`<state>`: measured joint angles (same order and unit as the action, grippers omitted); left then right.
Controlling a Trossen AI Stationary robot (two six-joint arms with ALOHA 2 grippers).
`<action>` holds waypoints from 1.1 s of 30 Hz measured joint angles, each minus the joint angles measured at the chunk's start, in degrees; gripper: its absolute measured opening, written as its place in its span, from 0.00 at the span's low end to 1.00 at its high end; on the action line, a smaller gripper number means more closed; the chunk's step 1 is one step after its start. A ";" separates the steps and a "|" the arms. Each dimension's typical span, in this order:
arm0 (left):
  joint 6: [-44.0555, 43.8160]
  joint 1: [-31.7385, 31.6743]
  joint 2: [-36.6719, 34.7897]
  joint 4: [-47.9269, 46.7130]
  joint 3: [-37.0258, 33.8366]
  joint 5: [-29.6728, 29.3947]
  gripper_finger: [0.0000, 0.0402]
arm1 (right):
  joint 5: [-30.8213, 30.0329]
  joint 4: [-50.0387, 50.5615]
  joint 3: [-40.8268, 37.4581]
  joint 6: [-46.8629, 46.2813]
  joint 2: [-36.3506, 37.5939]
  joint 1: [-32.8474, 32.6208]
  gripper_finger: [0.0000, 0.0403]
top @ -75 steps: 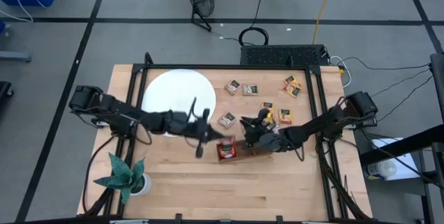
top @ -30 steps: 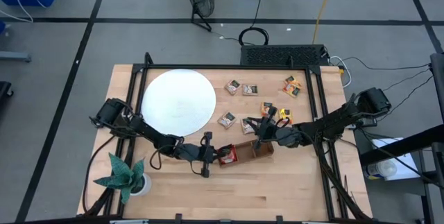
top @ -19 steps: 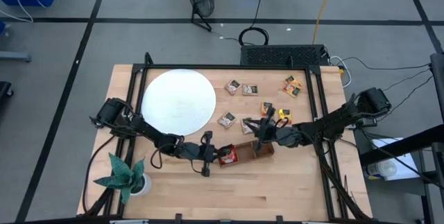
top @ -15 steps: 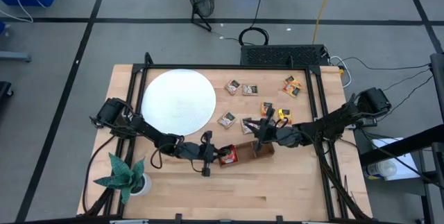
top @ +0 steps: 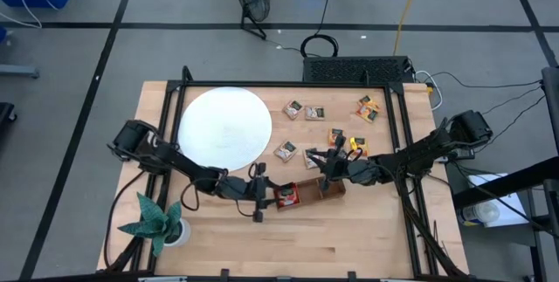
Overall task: Pick & Place Tea
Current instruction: Put the red tea bag into the left section of the wooden organizer, then adjust the wooden organizer
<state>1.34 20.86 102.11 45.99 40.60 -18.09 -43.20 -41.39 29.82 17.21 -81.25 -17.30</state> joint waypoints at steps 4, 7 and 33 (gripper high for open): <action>0.26 0.00 -3.25 -3.50 0.00 -0.01 0.42 | 0.02 0.00 0.00 0.00 0.00 0.00 0.11; -0.46 0.04 -7.14 -7.87 0.00 0.00 0.42 | 0.01 0.02 0.00 -0.09 0.00 -0.15 0.11; -4.72 1.53 -22.65 -26.15 0.00 -0.10 0.41 | 20.91 69.05 -0.19 -58.29 21.84 -6.82 0.11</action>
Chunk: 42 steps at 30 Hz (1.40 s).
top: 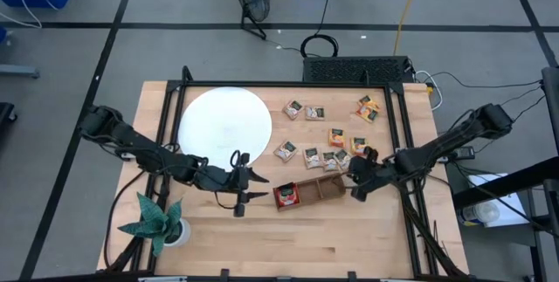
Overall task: Pick & Place Tea
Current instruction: Adjust the wooden organizer, then put the brown tea bag into the right section of the wooden organizer
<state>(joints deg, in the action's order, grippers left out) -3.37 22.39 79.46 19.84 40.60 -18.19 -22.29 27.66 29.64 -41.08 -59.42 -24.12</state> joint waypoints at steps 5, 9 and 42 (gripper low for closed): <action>-0.29 -0.02 0.01 -0.39 0.00 -0.03 0.41 | 3.05 -8.37 -4.44 0.21 -3.43 0.00 0.11; -0.44 -0.02 0.02 -0.35 0.00 -0.01 0.41 | 7.49 -15.73 -6.22 1.65 -7.19 0.00 0.11; -11.83 -21.78 4.27 -12.67 7.82 5.15 0.41 | 0.54 -19.75 -6.26 18.38 -9.23 0.46 0.11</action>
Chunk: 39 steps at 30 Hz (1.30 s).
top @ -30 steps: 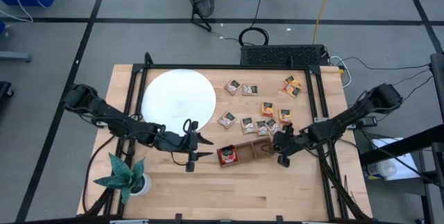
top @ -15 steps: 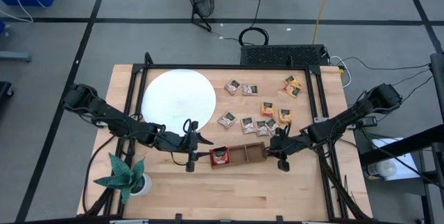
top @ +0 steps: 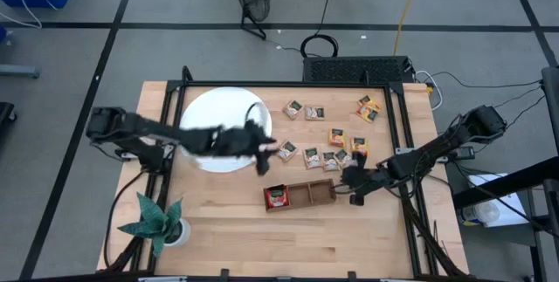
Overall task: Pick & Place Tea
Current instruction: Put the brown tea bag into the right section of the wooden organizer
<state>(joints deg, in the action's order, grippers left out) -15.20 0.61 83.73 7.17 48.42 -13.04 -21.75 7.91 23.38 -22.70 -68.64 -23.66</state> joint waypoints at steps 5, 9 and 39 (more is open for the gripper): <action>16.68 -11.38 8.74 -22.99 12.52 1.12 0.41 | -6.20 2.41 -0.04 3.21 0.02 0.00 0.11; 32.17 -15.00 18.50 -32.90 22.94 -0.04 0.41 | -8.36 2.10 -0.04 6.14 0.02 0.11 0.11; 32.93 -25.14 43.16 -43.68 50.58 7.47 0.41 | -7.98 -7.52 -7.41 6.93 0.36 5.64 0.11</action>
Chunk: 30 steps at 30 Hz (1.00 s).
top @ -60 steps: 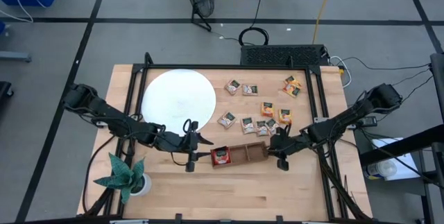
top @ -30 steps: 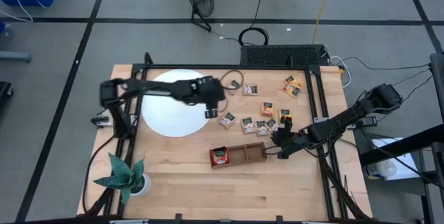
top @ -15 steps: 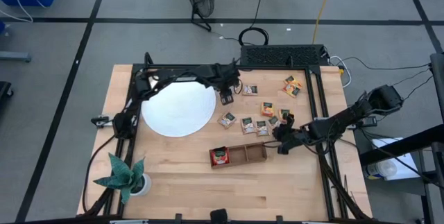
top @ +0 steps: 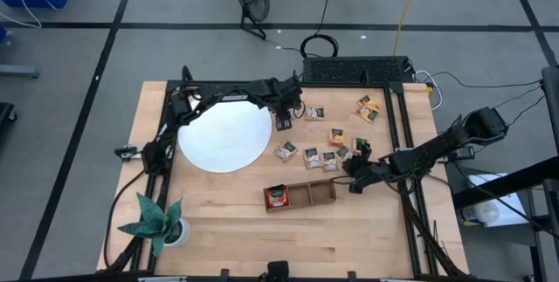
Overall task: Pick & Place Tea
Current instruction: Put the brown tea bag into the right section of the wooden organizer
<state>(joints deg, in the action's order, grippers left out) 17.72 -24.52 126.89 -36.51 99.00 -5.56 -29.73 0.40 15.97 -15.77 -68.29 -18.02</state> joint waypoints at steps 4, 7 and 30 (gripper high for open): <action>-4.26 0.56 -2.80 -2.31 -0.02 6.52 0.41 | 0.26 0.03 -0.07 -0.83 1.84 -0.04 0.11; -4.97 0.71 -6.98 -1.55 -0.57 19.34 0.41 | 0.65 0.20 -0.07 -1.46 4.25 -0.04 0.11; -25.07 10.88 -81.89 70.54 -87.12 7.33 0.41 | -1.50 0.03 0.20 4.47 27.00 7.32 0.11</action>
<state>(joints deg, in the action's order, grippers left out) -7.34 -13.64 45.00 34.02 11.88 1.77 -31.23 0.42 16.17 -11.30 -41.28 -10.70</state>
